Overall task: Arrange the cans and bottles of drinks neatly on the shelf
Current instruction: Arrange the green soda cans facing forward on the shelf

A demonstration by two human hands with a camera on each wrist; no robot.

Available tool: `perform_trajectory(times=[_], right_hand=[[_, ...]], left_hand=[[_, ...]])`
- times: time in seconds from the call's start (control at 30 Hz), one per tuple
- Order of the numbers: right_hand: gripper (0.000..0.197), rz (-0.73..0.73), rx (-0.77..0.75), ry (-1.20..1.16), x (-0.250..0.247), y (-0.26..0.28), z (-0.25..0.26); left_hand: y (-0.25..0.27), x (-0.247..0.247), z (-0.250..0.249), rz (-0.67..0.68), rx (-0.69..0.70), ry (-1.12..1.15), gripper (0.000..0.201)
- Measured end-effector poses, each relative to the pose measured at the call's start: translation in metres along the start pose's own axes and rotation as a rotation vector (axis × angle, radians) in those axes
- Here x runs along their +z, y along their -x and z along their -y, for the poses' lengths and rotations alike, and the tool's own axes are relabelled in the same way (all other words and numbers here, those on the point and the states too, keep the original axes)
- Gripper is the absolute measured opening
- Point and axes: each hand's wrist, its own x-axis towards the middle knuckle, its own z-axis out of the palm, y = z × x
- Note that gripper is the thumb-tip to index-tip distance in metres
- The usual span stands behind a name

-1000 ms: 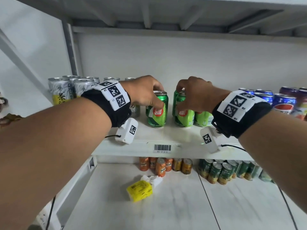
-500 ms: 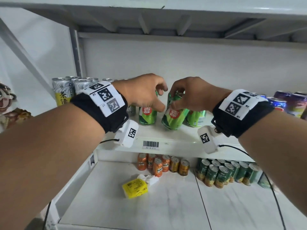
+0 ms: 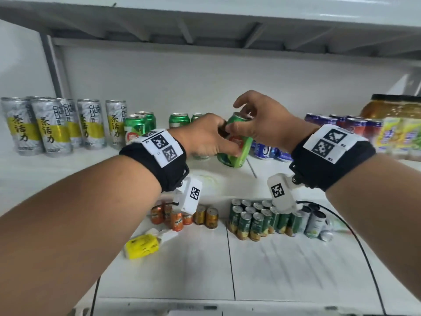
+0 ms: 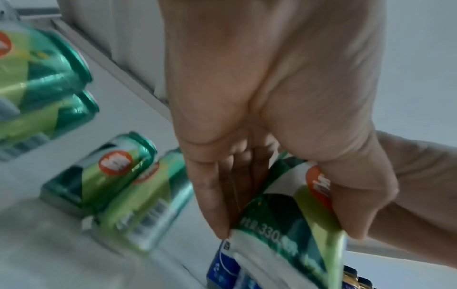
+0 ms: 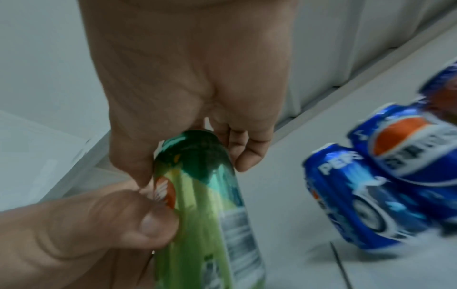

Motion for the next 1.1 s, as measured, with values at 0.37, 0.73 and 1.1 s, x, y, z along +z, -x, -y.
perform_trajectory(times=[0.37,0.73,1.1], right_hand=[[0.052,-0.072,0.225,-0.710,0.016,0.042,-0.082],[0.051,-0.045,0.266,-0.901,0.033,0.040,-0.095],[0.037,0.054,0.338,-0.941,0.028,0.043,-0.101]], left_hand=[[-0.012,0.084,0.006,-0.107,-0.008,0.324,0.042],[-0.014,0.086,0.028,-0.107,-0.010,0.409,0.068],[-0.014,0.083,0.027,-0.111,-0.054,0.554,0.036]])
